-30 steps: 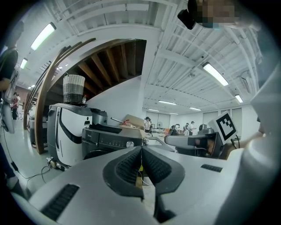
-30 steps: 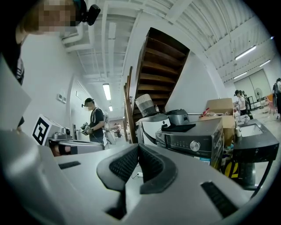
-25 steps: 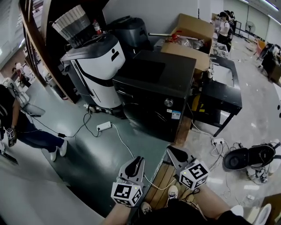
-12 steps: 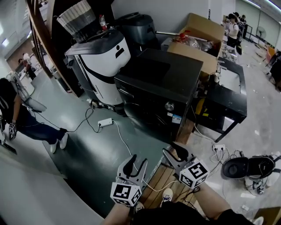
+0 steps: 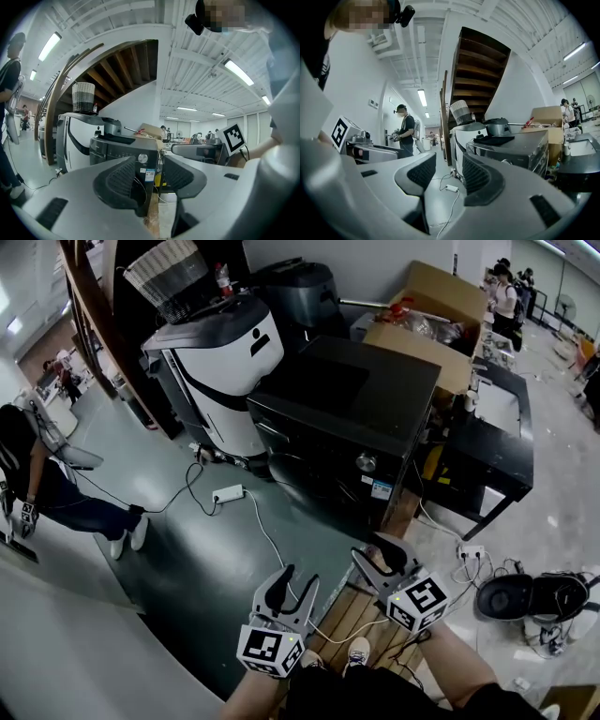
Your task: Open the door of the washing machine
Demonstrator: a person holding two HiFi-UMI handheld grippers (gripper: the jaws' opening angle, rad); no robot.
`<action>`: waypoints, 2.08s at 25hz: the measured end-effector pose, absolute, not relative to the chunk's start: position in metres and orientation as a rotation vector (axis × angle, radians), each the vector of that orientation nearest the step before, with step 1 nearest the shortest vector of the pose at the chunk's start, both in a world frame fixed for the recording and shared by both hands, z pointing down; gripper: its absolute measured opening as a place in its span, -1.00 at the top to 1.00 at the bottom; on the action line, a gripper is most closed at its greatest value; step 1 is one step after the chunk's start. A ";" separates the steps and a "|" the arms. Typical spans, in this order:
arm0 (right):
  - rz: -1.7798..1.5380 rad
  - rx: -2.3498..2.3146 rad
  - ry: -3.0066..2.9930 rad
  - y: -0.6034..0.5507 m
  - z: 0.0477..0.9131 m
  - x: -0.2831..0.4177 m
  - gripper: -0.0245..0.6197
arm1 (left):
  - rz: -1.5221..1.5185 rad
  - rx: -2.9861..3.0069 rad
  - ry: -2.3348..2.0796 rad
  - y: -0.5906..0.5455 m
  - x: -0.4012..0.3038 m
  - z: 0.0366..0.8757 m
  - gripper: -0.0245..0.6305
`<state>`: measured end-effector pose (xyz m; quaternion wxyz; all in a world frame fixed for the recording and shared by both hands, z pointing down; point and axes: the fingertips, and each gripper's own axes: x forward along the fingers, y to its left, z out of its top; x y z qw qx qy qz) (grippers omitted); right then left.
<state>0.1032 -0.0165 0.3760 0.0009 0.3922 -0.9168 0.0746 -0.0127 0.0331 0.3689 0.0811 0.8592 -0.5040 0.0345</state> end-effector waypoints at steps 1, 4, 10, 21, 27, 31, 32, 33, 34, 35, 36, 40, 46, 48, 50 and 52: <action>0.233 1.243 -2.872 -0.017 0.376 0.102 0.37 | 0.099 2.574 -1.500 0.032 -0.015 0.368 0.32; 0.230 1.278 -2.854 -0.017 0.375 0.096 0.37 | 0.085 2.588 -1.478 0.030 -0.024 0.367 0.32; 0.219 1.377 -2.804 -0.015 0.362 0.077 0.37 | 0.064 2.631 -1.390 0.026 -0.046 0.357 0.32; 0.166 1.497 -2.718 -0.006 0.365 0.045 0.37 | 0.047 2.697 -1.273 0.028 -0.085 0.362 0.32; 0.197 1.528 -2.668 -0.008 0.379 0.045 0.37 | 0.060 2.707 -1.239 0.026 -0.092 0.371 0.32; 0.218 1.520 -2.660 -0.018 0.391 0.045 0.37 | 0.055 2.710 -1.232 0.021 -0.093 0.376 0.32; 0.217 1.513 -2.657 -0.022 0.394 0.046 0.37 | 0.052 2.707 -1.232 0.020 -0.093 0.377 0.32; 0.215 1.505 -2.654 -0.026 0.398 0.047 0.37 | 0.048 2.706 -1.231 0.018 -0.091 0.378 0.32; 0.215 1.498 -2.650 -0.030 0.401 0.049 0.37 | 0.044 2.706 -1.230 0.016 -0.089 0.379 0.32; 0.218 1.490 -2.649 -0.035 0.405 0.051 0.37 | 0.041 2.707 -1.231 0.014 -0.087 0.380 0.32; 0.226 1.480 -2.651 -0.040 0.410 0.052 0.37 | 0.039 2.709 -1.236 0.012 -0.084 0.382 0.32; 0.251 1.427 -2.658 -0.067 0.434 0.060 0.37 | 0.036 2.701 -1.266 -0.006 -0.070 0.394 0.32; 0.320 1.357 -2.659 -0.121 0.476 0.077 0.36 | 0.082 2.666 -1.299 -0.050 -0.046 0.415 0.31; 0.340 1.327 -2.665 -0.138 0.489 0.081 0.34 | 0.104 2.648 -1.304 -0.064 -0.039 0.425 0.30; 0.357 1.306 -2.663 -0.155 0.503 0.087 0.34 | 0.114 2.631 -1.309 -0.079 -0.031 0.434 0.29; 0.374 1.294 -2.651 -0.171 0.518 0.093 0.34 | 0.119 2.619 -1.315 -0.093 -0.025 0.444 0.28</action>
